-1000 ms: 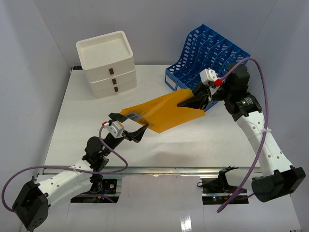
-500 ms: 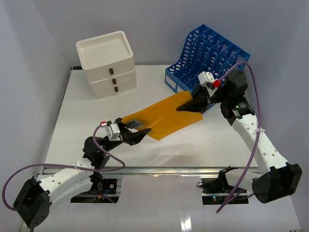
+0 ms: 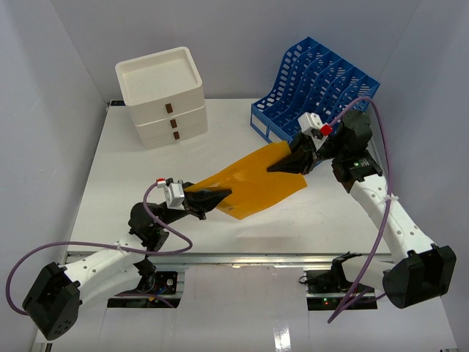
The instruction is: Organize the desk
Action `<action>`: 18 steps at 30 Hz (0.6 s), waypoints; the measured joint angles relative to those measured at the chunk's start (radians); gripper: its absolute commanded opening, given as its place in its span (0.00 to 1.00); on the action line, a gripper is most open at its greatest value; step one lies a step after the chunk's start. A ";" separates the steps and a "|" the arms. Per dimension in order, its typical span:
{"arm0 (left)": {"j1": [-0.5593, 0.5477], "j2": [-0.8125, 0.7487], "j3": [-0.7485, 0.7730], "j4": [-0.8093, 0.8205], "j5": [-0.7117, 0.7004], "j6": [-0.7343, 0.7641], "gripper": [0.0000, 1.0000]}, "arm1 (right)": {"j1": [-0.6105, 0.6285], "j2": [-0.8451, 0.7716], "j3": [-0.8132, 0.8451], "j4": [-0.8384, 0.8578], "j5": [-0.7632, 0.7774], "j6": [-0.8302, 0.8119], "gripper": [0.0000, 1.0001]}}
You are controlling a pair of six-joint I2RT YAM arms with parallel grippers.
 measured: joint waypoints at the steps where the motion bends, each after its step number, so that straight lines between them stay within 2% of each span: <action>1: 0.000 -0.003 0.000 -0.003 0.001 -0.001 0.00 | 0.000 0.000 -0.002 0.003 0.000 0.001 0.08; 18: 0.000 -0.052 -0.008 -0.068 -0.002 -0.009 0.00 | 0.006 0.000 -0.024 0.002 0.005 -0.008 0.08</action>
